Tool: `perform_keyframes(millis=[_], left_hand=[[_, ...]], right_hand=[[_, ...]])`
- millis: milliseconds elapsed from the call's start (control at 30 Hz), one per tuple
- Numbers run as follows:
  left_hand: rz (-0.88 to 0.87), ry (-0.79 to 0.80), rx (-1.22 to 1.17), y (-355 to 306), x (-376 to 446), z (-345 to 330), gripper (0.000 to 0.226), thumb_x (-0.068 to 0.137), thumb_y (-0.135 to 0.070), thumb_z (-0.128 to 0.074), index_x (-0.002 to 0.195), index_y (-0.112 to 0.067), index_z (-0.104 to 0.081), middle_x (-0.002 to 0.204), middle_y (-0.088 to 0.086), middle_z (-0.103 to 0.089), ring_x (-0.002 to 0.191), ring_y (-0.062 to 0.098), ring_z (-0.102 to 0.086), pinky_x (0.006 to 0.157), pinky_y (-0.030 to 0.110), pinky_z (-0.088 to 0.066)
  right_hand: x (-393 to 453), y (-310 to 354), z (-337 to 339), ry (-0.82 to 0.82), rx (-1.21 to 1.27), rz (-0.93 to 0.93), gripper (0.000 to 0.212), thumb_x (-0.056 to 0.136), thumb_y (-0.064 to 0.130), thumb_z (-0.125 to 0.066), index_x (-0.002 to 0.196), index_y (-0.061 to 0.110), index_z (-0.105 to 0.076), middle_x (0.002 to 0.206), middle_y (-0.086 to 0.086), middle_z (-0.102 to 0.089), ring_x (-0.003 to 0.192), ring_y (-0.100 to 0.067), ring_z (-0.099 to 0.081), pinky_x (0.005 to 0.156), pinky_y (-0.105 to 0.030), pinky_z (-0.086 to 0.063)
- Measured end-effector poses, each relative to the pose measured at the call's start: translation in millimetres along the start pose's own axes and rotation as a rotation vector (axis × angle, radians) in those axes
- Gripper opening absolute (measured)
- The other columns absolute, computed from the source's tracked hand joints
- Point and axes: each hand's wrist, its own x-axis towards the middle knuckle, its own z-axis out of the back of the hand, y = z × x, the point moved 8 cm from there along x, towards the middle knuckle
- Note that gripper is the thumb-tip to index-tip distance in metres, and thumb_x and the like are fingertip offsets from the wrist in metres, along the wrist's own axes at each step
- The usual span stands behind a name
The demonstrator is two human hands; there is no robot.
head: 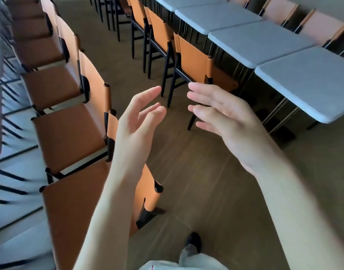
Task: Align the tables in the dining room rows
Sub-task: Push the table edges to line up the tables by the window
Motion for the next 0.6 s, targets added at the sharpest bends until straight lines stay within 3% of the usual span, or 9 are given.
perform_keyframes(millis=[200,400,600], left_hand=[[-0.035,-0.097,0.047,-6.2,37.7,-47.7,0.039,0.094,-0.027,-0.054,0.132,-0.029,-0.063,0.128,-0.023,-0.064,0.123,-0.001,-0.059,0.110,0.040,-0.046],[-0.044,-0.192,0.103,-3.4,73.0,-36.7,0.039,0.097,-0.027,-0.052,0.135,-0.029,-0.062,0.129,-0.021,-0.065,0.125,0.002,-0.059,0.112,0.040,-0.044],[0.003,-0.383,0.118,32.7,127.8,-12.2,0.043,0.092,-0.036,-0.056,0.133,-0.029,-0.064,0.131,-0.010,-0.067,0.124,0.013,-0.061,0.112,0.049,-0.043]], right_hand=[[49.7,-5.5,53.9,0.106,0.016,0.078,0.042,0.098,0.029,-0.059,0.140,0.031,-0.058,0.138,0.018,-0.060,0.129,0.004,-0.054,0.111,-0.038,-0.047],[110.6,-10.7,38.6,0.289,0.046,0.118,0.038,0.100,0.028,-0.058,0.138,0.030,-0.061,0.137,0.020,-0.061,0.128,0.011,-0.051,0.113,-0.034,-0.045],[189.6,-24.9,20.4,0.451,0.056,0.143,0.030,0.101,0.023,-0.057,0.127,0.035,-0.065,0.128,0.024,-0.064,0.122,0.013,-0.055,0.109,-0.028,-0.047]])
